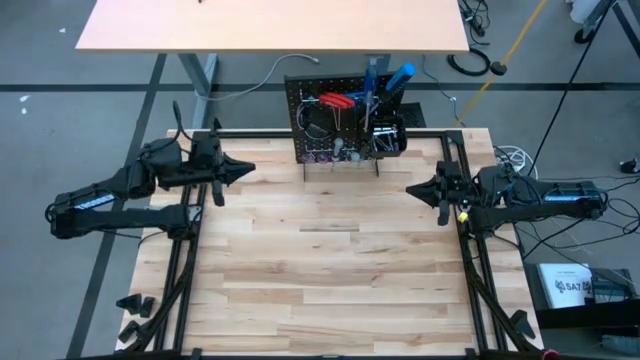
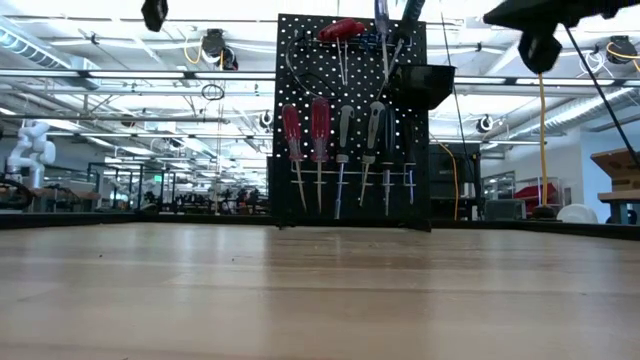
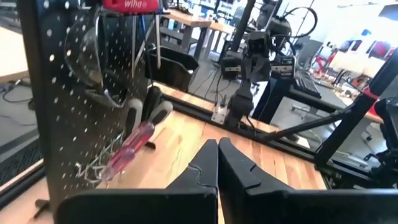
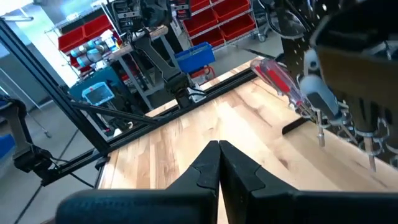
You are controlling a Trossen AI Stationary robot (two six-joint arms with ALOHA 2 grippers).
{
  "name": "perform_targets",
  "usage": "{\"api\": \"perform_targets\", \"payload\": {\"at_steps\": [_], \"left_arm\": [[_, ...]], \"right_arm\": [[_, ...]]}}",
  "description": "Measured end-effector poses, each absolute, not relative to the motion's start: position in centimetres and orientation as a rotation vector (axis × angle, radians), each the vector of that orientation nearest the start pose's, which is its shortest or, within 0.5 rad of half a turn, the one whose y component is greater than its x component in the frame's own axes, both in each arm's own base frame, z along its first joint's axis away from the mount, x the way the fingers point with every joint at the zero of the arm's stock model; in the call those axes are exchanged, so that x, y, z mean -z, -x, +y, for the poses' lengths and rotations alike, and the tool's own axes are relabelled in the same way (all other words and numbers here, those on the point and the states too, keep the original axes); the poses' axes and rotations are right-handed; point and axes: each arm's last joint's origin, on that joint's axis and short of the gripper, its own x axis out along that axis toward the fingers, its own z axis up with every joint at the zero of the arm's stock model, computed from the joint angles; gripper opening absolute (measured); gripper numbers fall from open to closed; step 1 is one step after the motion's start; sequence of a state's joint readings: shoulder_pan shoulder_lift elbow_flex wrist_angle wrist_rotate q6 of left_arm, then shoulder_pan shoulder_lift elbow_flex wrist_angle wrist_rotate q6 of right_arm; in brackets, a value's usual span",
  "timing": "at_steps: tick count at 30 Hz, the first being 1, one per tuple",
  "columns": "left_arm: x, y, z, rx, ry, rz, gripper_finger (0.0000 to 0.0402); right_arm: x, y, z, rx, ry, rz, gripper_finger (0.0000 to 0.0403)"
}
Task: Hang tools onto peg board
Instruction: Return to Home Position
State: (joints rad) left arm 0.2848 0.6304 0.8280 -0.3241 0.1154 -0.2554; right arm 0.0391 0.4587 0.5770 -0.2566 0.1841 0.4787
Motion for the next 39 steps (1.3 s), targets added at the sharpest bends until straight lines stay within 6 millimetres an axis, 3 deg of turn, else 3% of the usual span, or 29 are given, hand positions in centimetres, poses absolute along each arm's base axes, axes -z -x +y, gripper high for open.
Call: {"api": "perform_targets", "payload": {"at_steps": [7,12,16,23,31,39], "left_arm": [[-33.8,-11.4,3.1,-0.217,0.300,0.101,0.0000],[-31.8,-10.5,2.9,-0.226,0.332,0.056,0.0000],[-30.3,-9.9,2.7,-0.232,0.346,0.012,0.0000],[-28.3,-8.7,2.4,-0.240,0.368,-0.020,0.0000],[-24.9,-8.3,2.5,-0.316,0.387,-0.020,0.0000],[-21.9,-8.8,2.6,-0.273,0.402,-0.178,0.0000]], "right_arm": [[-27.2,-10.6,-0.1,0.178,-0.499,0.101,0.0000],[-24.5,-10.7,0.0,0.188,-0.492,0.248,0.0000],[-23.2,-11.1,0.0,0.179,-0.452,0.261,0.0000],[-23.4,-11.7,0.1,0.128,-0.336,0.098,0.0000],[-23.3,-11.4,0.3,0.050,-0.260,0.117,0.0000],[-22.5,-10.5,0.2,0.063,-0.268,0.200,0.0000]]}}
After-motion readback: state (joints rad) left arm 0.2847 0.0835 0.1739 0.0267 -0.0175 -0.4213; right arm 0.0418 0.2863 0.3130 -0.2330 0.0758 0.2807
